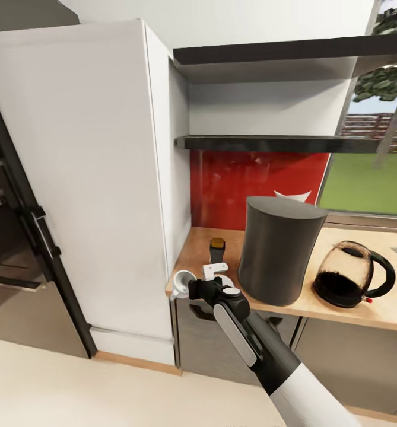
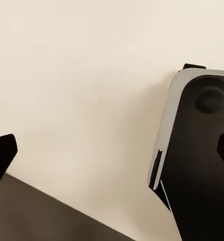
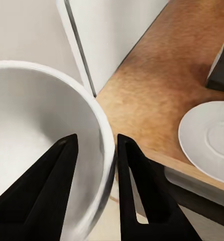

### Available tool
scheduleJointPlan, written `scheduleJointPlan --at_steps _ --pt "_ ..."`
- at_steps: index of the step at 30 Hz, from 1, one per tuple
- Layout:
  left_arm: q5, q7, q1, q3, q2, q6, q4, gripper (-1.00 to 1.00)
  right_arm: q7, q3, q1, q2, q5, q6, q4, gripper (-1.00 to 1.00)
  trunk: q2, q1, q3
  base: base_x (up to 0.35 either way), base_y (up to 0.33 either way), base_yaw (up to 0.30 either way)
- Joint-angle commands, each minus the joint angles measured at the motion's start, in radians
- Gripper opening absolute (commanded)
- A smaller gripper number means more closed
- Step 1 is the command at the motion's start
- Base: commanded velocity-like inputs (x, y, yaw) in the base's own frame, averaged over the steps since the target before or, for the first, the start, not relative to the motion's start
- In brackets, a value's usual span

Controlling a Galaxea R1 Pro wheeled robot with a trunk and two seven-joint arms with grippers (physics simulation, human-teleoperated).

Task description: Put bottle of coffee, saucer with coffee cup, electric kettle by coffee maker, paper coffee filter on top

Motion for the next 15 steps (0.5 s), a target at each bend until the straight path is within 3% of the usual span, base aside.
scheduleJointPlan --at_steps 1,9,15 --pt "-0.011 0.004 -0.001 0.006 0.0 -0.004 0.001 1.0 -0.01 0.002 -0.001 0.0 -0.01 0.002 -0.001 -1.0 -0.002 0.001 -0.002 0.0 0.284 -0.267" --pt "-0.011 0.004 -0.001 0.006 0.001 -0.005 0.001 1.0 -0.01 0.002 -0.002 0.0 -0.01 0.002 -0.001 -1.0 -0.002 0.001 -0.002 0.0 0.287 -0.266" --pt "-0.011 0.004 -0.001 0.006 0.001 -0.005 0.001 1.0 -0.01 0.002 -0.002 0.0 -0.01 0.002 -0.001 -1.0 -0.002 0.001 -0.002 0.0 0.052 -0.266"
